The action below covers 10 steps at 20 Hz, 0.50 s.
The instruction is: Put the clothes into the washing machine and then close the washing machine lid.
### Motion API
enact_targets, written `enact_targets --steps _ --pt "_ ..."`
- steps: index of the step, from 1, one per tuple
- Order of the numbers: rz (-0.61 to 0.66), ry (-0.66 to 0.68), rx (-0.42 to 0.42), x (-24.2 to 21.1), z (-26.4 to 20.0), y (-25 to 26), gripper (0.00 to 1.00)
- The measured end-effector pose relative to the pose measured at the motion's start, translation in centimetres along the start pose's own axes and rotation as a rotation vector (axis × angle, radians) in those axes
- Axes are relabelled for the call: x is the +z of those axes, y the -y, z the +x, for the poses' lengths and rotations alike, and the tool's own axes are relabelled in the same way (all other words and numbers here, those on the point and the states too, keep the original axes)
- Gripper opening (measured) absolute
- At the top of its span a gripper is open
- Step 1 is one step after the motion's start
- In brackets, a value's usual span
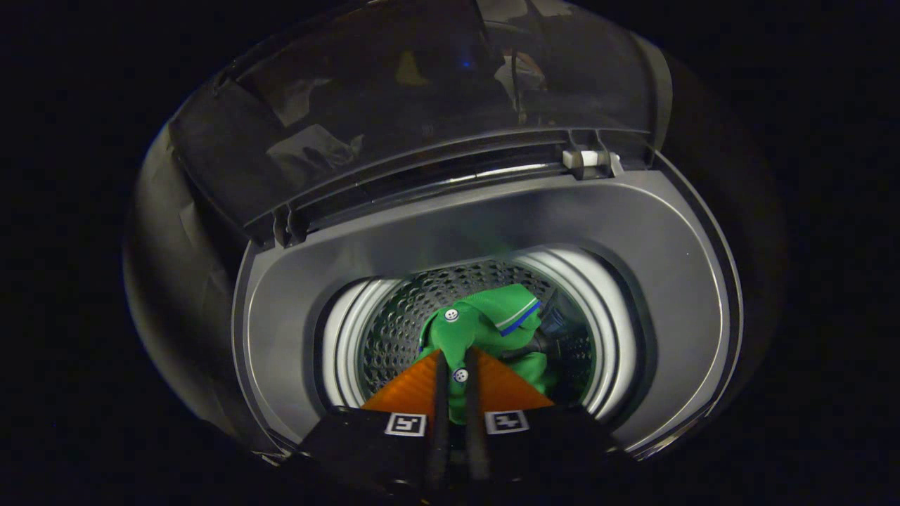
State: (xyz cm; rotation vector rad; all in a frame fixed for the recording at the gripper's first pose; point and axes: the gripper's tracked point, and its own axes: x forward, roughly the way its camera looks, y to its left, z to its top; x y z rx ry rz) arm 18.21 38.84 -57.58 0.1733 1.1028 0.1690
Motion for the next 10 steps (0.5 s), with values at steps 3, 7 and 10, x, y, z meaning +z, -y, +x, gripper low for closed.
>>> enact_targets --steps 3,7,10 --pt "-0.031 0.026 -0.027 0.5 -0.4 0.6 0.53" --pt "-0.048 0.04 -0.023 0.5 -1.6 0.4 0.99" --pt "-0.043 0.063 -0.004 0.9 -3.1 0.0 0.99"
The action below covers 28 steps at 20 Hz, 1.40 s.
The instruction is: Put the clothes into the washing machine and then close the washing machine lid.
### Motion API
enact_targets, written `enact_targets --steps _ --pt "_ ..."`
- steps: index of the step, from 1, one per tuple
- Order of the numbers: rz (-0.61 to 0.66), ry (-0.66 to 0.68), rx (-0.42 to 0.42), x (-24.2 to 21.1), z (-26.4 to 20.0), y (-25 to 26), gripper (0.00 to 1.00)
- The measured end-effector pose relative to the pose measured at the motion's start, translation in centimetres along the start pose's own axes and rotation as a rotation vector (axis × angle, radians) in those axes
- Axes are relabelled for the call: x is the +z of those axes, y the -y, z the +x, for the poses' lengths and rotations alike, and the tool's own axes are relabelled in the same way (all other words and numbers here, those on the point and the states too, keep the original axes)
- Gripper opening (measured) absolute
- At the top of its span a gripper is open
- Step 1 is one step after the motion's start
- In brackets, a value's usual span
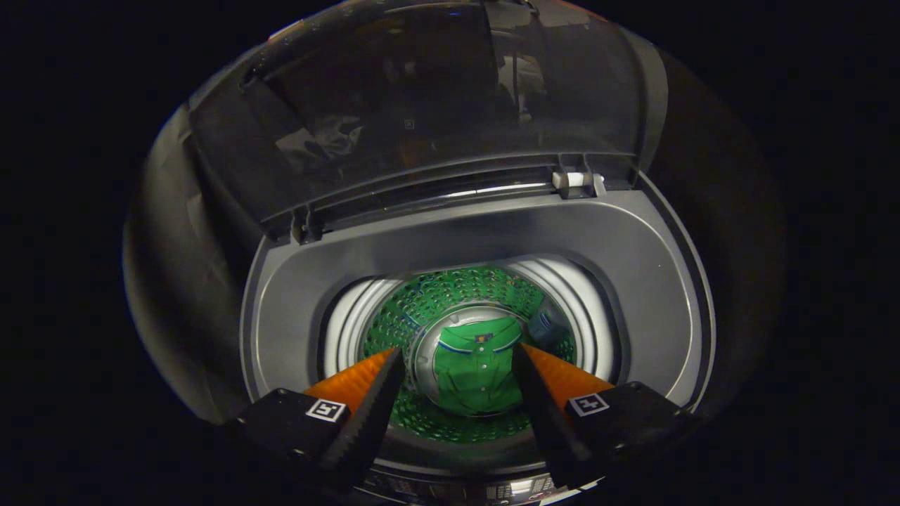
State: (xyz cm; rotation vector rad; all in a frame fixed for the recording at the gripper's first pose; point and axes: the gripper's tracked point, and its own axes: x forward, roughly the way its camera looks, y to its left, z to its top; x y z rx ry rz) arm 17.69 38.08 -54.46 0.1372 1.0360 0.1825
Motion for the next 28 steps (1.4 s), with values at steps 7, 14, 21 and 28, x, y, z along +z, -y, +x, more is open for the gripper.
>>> enact_targets --steps 7,14,21,28 --pt "-0.025 0.101 0.004 3.1 -5.2 0.0 0.99" --pt "-0.061 0.237 0.023 10.1 -11.8 -1.3 0.99" --pt "-0.133 0.442 0.049 20.3 -17.2 -4.1 0.99" --pt "-0.147 0.541 0.044 29.0 -17.6 -5.0 0.98"
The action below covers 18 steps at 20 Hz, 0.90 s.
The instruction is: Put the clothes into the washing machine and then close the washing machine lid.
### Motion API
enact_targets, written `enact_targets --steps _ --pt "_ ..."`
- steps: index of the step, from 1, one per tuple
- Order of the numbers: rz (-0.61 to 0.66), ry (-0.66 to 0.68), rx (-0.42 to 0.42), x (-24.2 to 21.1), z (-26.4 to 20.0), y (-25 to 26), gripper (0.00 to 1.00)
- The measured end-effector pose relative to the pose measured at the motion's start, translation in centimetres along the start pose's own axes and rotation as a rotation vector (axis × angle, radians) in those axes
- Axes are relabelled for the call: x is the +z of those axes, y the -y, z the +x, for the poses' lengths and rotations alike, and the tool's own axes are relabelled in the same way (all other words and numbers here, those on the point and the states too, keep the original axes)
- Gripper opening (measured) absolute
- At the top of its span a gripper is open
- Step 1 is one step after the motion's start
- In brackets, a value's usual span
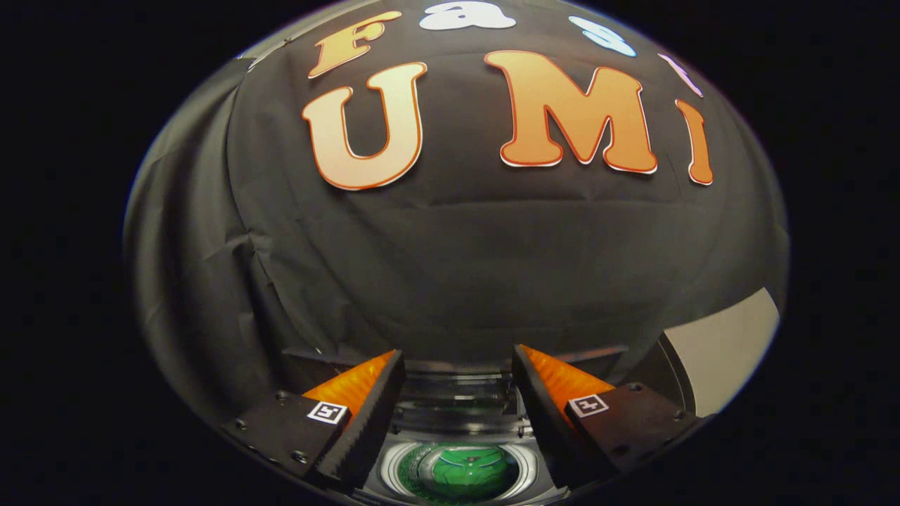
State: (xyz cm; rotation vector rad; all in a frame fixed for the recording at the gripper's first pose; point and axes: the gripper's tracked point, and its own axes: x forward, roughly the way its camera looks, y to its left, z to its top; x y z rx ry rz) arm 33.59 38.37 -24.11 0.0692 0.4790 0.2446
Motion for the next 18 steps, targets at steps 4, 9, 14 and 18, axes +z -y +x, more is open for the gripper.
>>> enact_targets --steps 4,9,14,18 --pt "-0.004 -0.05 -0.023 -0.2 4.2 0.8 0.99" --pt "-0.023 -0.07 -0.064 -1.2 5.5 1.0 0.99" --pt "-0.025 -0.057 -0.076 -2.1 4.1 0.9 1.0" --pt "-0.031 -0.021 -0.085 -3.7 0.8 0.5 1.0"
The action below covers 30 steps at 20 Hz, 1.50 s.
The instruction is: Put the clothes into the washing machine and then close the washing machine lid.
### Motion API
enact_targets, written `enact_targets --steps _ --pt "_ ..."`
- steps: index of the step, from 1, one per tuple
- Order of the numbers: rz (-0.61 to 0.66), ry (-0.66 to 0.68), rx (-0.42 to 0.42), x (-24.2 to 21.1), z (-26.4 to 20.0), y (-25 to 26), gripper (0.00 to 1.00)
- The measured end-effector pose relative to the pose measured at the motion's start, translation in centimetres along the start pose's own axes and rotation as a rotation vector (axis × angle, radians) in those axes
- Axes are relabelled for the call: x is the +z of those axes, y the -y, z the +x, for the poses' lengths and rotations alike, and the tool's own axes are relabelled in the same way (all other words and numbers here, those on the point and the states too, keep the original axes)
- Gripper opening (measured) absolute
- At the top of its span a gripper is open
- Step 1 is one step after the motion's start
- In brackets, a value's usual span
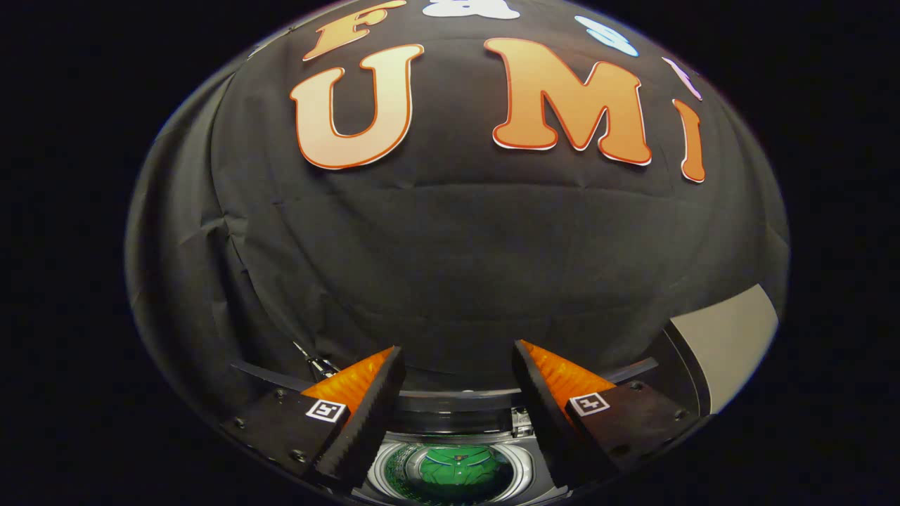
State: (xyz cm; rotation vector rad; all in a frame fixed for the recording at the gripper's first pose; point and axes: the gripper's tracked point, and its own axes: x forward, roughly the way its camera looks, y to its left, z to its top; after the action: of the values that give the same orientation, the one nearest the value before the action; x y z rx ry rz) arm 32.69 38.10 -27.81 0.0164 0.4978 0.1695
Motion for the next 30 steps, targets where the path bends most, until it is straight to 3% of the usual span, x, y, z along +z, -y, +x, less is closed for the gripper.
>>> enact_targets --steps 8,24,30 --pt "-0.012 0.092 0.004 -3.3 -5.0 0.0 0.98" --pt "-0.015 0.154 0.007 -5.2 -6.7 -0.2 0.99" --pt "0.017 0.115 -0.005 -8.6 -6.8 0.2 0.98"
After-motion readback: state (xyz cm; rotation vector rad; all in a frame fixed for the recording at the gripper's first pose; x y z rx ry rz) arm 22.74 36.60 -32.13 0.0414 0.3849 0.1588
